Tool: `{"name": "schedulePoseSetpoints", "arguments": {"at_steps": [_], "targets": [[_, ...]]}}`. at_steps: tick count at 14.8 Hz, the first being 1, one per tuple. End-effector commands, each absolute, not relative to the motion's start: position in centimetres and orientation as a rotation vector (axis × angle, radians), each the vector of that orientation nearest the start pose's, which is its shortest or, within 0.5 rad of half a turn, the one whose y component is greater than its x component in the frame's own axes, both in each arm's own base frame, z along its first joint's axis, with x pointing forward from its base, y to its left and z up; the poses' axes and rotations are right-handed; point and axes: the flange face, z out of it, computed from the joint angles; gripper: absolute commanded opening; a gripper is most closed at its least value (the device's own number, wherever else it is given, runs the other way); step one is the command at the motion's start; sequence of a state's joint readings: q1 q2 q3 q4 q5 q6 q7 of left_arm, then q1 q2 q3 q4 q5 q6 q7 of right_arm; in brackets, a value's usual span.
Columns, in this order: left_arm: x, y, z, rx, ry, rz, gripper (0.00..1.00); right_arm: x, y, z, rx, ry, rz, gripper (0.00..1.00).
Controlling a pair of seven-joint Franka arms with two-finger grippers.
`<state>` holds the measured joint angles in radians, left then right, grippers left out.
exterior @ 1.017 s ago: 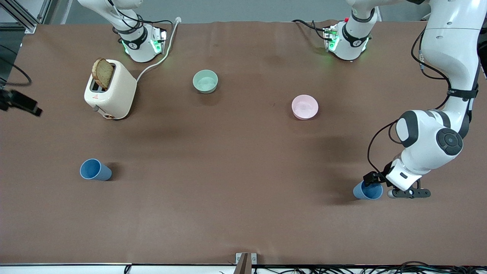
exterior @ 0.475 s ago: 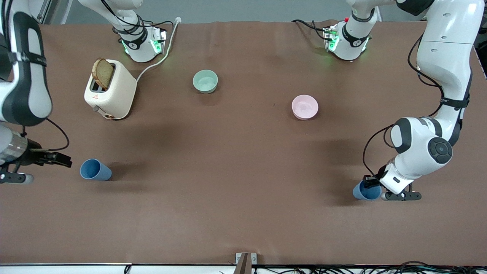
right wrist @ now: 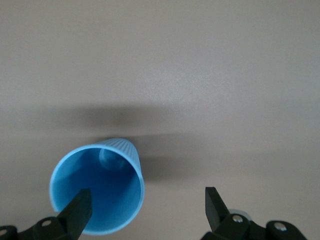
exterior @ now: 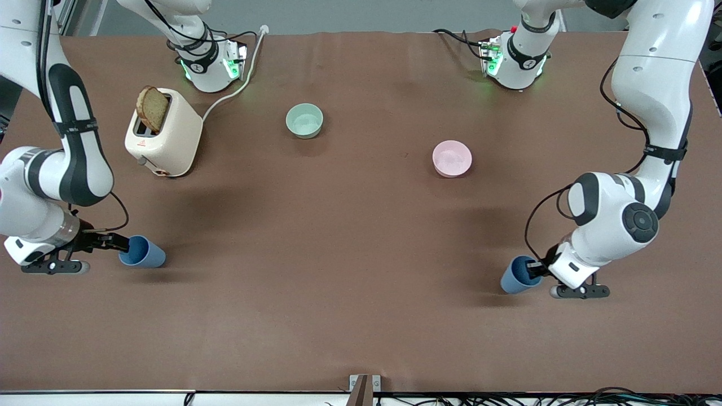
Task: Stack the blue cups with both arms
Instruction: 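Grasp the blue cups with both grippers and lift them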
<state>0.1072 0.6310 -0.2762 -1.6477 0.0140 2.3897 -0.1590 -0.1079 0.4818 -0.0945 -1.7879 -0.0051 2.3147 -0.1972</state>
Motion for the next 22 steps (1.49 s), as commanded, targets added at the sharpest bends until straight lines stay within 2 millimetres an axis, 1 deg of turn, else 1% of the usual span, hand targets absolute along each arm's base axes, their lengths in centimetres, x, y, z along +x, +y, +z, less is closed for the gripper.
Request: {"name": "schedulePoseSetpoints", "arguments": {"at_steps": [1, 2, 3, 5, 6, 7, 8, 9, 10, 11, 12, 13, 15, 16, 18, 20, 21, 22], "targets": [[67.3, -16.7, 31.4, -3.366, -0.256, -0.106, 0.0, 64.5, -12.3, 27.2, -3.205, -0.054, -0.064, 1.0], [66.2, -21.0, 32.4, -3.387, -0.347, -0.073, 0.0, 64.6, -12.2, 26.6, -3.205, -0.056, -0.062, 0.96], [65.3, -25.0, 33.7, -3.406, -0.438, -0.062, 0.0, 64.5, -12.3, 26.0, -3.203, -0.052, -0.05, 0.89], [63.0, -32.8, 34.8, -3.407, -0.611, -0.01, 0.0, 64.5, -12.1, 25.3, -3.196, -0.046, -0.035, 0.63], [61.9, -36.1, 34.2, -3.401, -0.678, 0.034, 0.0, 64.4, -12.0, 24.9, -3.195, -0.046, -0.023, 0.45], [60.2, -39.7, 33.7, -3.396, -0.716, 0.079, 0.0, 64.4, -12.0, 24.4, -3.193, -0.042, -0.012, 0.25], [58.9, -42.3, 32.9, -3.384, -0.751, 0.116, 0.0, 64.4, -11.9, 24.4, -3.191, -0.033, -0.007, 0.08], [57.8, -44.3, 32.3, -3.361, -0.795, 0.133, 0.0, 64.4, -12.0, 24.5, -3.186, -0.022, -0.007, 0.01], [56.6, -45.9, 31.6, -3.332, -0.826, 0.136, 0.0, 64.5, -12.0, 24.6, -3.184, -0.021, -0.01, 0.01], [55.3, -47.5, 31.0, -3.308, -0.82, 0.119, 0.0, 64.7, -11.8, 24.8, -3.185, -0.028, -0.014, 0.01], [54.5, -48.4, 30.3, -3.283, -0.798, 0.082, 0.0, 64.9, -11.8, 25.2, -3.184, -0.031, -0.01, 0.01], [53.7, -49.1, 29.7, -3.257, -0.788, 0.042, 0.0, 65.3, -11.8, 26.0, -3.183, -0.033, -0.003, 0.01], [53.1, -49.7, 28.1, -3.217, -0.775, 0.007, 0.0, 66.7, -11.2, 29.3, -3.176, -0.047, 0.03, 0.01], [53.2, -49.6, 27.8, -3.209, -0.771, -0.004, 0.0, 67.4, -10.6, 31.3, -3.165, -0.046, 0.051, 0.01], [53.1, -49.5, 26.7, -3.19, -0.727, -0.028, 0.01, 68.6, -9.0, 34.6, -3.125, -0.045, 0.056, 0.01], [52.9, -49.2, 25.1, -3.163, -0.683, -0.05, 0.01, 69.3, -5.9, 38.8, -3.094, 0.001, 0.06, 0.01], [53.0, -49.1, 24.7, -3.159, -0.687, -0.044, 0.02, 69.4, -3.6, 40.2, -3.091, 0.054, 0.082, 0.01], [52.9, -49.2, 24.5, -3.158, -0.688, -0.037, 0.07, 69.3, -0.7, 41.4, -3.091, 0.091, 0.096, 0.01]]}}
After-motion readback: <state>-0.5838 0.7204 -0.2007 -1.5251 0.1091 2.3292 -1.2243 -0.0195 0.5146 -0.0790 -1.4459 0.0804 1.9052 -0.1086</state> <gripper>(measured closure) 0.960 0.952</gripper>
